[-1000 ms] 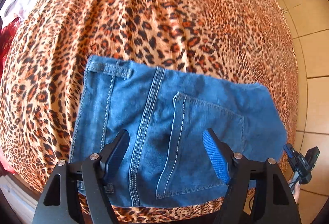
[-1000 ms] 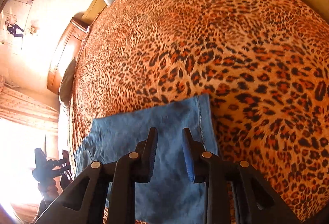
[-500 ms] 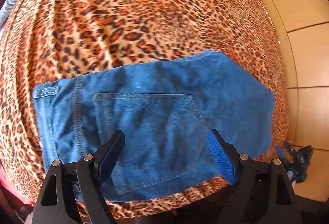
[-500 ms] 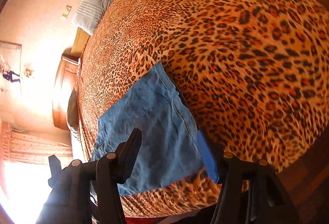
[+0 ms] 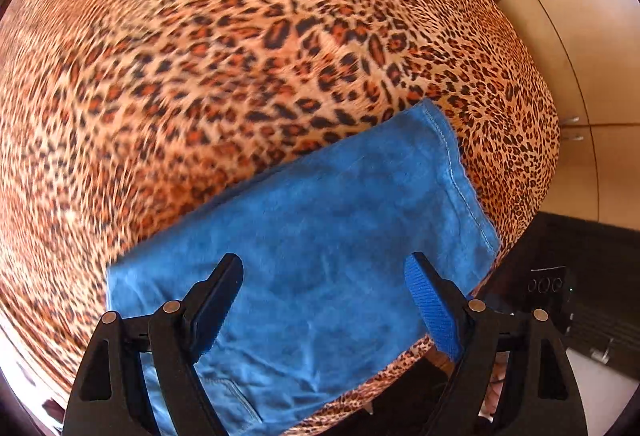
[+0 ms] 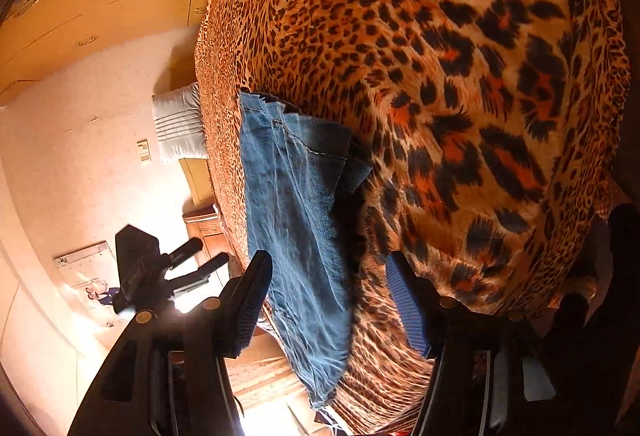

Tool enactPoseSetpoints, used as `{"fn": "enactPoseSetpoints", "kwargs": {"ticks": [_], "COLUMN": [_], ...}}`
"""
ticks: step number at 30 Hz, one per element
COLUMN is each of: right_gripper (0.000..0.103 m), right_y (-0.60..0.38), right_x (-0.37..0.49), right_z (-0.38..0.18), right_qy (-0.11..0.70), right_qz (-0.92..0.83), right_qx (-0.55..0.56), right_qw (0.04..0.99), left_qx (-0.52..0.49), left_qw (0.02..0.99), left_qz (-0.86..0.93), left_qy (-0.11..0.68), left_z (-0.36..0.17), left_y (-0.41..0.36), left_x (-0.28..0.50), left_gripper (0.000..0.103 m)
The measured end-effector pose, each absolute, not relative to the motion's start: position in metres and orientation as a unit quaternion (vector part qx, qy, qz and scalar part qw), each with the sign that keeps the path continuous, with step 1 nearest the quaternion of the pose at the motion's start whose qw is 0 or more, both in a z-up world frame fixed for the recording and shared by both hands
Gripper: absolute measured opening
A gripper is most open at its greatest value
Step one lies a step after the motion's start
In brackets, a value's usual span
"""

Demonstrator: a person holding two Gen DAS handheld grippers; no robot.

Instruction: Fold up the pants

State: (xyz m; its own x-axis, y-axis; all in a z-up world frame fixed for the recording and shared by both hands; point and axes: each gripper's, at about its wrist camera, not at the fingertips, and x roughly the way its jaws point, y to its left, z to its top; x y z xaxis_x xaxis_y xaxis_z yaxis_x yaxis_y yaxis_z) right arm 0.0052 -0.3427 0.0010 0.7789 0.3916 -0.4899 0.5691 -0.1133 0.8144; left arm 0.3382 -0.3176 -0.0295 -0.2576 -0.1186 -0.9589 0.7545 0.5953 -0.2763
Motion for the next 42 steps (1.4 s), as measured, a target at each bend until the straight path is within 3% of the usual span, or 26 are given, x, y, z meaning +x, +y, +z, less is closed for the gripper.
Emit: {"fn": "enactPoseSetpoints", "kwargs": {"ticks": [11, 18, 26, 31, 33, 34, 35, 39, 42], "right_gripper": [0.062, 0.062, 0.062, 0.062, 0.059, 0.057, 0.055, 0.03, 0.022], "right_y": [-0.336, -0.339, -0.351, -0.357, -0.359, -0.359, -0.359, -0.361, -0.362], "right_x": [-0.001, -0.021, -0.012, 0.007, 0.015, 0.016, 0.015, 0.007, 0.006], "right_z": [-0.007, -0.009, -0.014, -0.014, -0.01, -0.01, -0.01, -0.023, -0.031], "right_qy": [0.269, 0.227, 0.2, 0.194, 0.216, 0.219, 0.22, 0.221, 0.217], "right_qz": [-0.117, -0.135, -0.155, -0.141, -0.155, -0.158, -0.161, -0.16, -0.156], "right_qx": [0.755, 0.771, 0.772, 0.769, 0.756, 0.754, 0.754, 0.765, 0.769], "right_qw": [0.586, 0.579, 0.583, 0.592, 0.598, 0.599, 0.597, 0.584, 0.581], "left_qx": [0.344, 0.426, 0.437, 0.436, 0.443, 0.443, 0.442, 0.473, 0.467], "left_qw": [0.396, 0.335, 0.304, 0.312, 0.317, 0.319, 0.311, 0.331, 0.343], "left_qz": [-0.481, -0.501, -0.535, -0.556, -0.557, -0.559, -0.559, -0.554, -0.548], "left_qy": [0.703, 0.674, 0.656, 0.635, 0.626, 0.624, 0.629, 0.6, 0.604], "left_z": [-0.102, -0.135, -0.138, -0.134, -0.131, -0.129, -0.128, -0.122, -0.118], "left_y": [-0.46, -0.488, -0.499, -0.495, -0.49, -0.488, -0.485, -0.48, -0.476], "left_x": [0.354, 0.335, 0.313, 0.3, 0.298, 0.296, 0.295, 0.288, 0.287], "left_gripper": [0.083, 0.084, 0.1, 0.099, 0.096, 0.086, 0.068, 0.051, 0.038]}}
